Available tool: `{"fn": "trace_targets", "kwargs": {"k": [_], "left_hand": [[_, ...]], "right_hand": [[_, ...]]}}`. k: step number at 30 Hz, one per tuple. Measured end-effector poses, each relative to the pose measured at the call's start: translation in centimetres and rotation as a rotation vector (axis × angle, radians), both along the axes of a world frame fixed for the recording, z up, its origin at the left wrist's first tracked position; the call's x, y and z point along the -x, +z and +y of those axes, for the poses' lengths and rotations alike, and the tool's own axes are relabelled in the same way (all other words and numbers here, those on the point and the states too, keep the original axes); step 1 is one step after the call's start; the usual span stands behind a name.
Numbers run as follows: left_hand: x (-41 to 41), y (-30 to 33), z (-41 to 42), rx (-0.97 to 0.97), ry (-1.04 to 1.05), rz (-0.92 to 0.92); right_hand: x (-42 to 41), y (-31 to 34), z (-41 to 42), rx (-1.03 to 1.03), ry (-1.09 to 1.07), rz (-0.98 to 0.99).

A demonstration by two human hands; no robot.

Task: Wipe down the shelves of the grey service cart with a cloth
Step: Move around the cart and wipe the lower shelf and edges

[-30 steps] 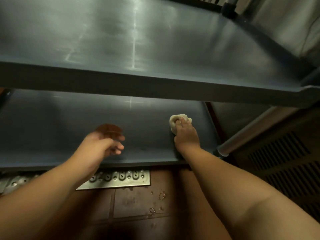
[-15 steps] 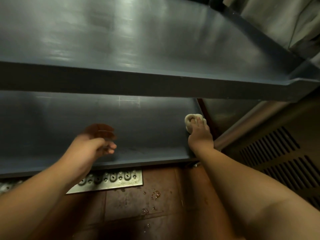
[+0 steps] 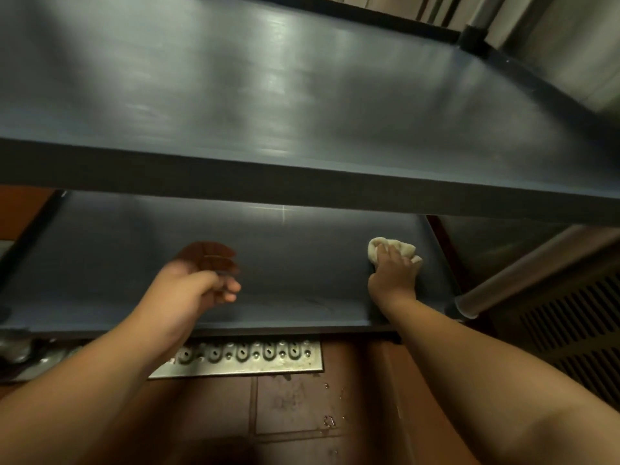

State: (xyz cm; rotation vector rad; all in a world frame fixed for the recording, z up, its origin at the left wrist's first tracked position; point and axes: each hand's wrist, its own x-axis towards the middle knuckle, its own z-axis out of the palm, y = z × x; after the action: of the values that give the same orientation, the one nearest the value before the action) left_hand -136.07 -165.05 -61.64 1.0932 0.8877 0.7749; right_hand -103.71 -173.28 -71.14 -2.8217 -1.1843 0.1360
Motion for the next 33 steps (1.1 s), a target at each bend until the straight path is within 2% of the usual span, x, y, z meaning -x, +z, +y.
{"fn": "trace_targets", "kwargs": {"k": [5, 15, 27, 33], "left_hand": [[5.0, 0.6, 1.2, 0.022, 0.032, -0.039], [19.3, 0.0, 2.4, 0.064, 0.13, 0.012], [34.3, -0.5, 1.7, 0.093, 0.298, 0.083], [36.0, -0.8, 1.9, 0.072, 0.302, 0.09]], "right_hand": [[6.4, -0.2, 3.8, -0.037, 0.108, 0.042], [23.6, 0.5, 13.1, 0.015, 0.21, 0.098], [46.2, 0.4, 24.0, 0.016, 0.527, 0.223], [49.6, -0.5, 25.9, -0.03, 0.695, 0.328]]}}
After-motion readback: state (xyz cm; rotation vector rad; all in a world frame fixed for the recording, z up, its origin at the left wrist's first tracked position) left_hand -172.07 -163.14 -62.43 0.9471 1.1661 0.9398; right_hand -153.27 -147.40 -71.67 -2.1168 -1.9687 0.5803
